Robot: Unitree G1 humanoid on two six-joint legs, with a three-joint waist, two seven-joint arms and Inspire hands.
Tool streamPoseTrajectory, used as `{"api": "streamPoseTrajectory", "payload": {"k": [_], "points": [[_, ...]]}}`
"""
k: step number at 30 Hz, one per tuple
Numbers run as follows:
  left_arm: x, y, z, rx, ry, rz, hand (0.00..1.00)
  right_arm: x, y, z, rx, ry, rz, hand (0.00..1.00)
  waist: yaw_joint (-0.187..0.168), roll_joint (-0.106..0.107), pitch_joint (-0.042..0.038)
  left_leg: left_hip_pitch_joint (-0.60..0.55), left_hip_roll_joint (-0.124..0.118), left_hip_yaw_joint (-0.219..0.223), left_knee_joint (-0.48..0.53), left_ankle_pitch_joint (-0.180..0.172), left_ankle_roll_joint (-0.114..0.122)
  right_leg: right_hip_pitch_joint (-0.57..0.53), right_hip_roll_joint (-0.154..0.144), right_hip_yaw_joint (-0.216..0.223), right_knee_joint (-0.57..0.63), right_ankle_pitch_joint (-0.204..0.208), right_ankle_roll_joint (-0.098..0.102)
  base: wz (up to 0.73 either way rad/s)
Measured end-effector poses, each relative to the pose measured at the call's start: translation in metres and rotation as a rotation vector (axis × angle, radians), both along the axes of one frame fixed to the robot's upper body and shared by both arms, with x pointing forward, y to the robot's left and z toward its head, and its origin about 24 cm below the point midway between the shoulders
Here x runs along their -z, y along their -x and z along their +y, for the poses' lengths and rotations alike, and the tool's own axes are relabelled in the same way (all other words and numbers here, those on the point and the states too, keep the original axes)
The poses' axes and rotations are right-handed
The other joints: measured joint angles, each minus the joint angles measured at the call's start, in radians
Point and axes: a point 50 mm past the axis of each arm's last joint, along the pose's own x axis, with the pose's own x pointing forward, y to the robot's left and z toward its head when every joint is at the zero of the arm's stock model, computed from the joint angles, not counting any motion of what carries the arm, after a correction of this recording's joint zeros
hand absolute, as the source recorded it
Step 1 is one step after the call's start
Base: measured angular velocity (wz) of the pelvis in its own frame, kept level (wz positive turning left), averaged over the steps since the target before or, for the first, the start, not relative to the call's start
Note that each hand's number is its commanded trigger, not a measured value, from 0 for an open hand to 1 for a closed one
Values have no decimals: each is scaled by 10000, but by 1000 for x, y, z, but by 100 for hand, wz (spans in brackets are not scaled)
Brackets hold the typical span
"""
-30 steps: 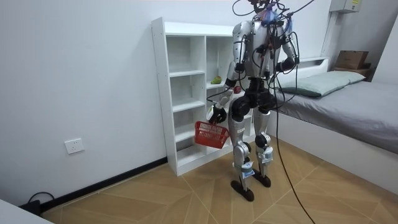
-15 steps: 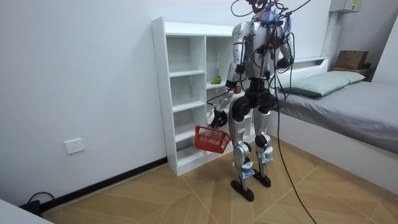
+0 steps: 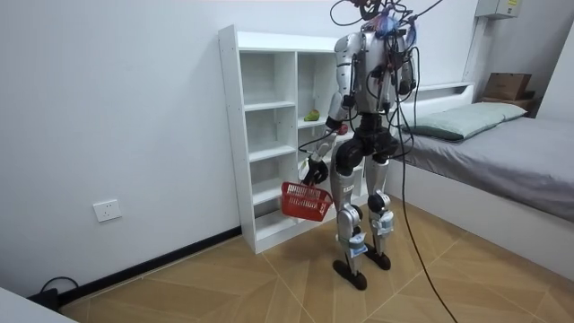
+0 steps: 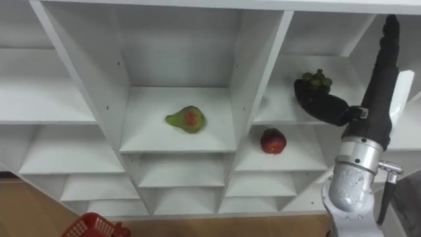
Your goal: Collect fruits from the closet
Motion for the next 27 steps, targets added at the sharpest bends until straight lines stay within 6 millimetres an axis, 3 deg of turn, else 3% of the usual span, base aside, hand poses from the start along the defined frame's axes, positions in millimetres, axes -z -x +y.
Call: {"api": "streamPoseTrajectory", "payload": {"k": [10, 15, 27], "points": [[1, 12, 3, -180, -85, 268, 100, 13, -8, -18, 181, -332, 909, 0, 16, 130, 42, 4, -4, -18, -15, 1, 0, 18, -34, -165, 1, 4, 6, 0], [0, 14, 4, -296, 12, 293, 100, 17, -10, -17, -298, -262, 1343, 0, 22, 225, 8, -14, -5, -92, 5, 12, 4, 18, -46, -249, 9, 4, 6, 1], [-3, 15, 5, -248, 1, 286, 100, 32, -10, -21, -320, 25, 2266, 0, 50, 165, 23, 85, -25, -257, 3, 69, -6, 192, -80, -462, -1, 4, 5, 5]]}}
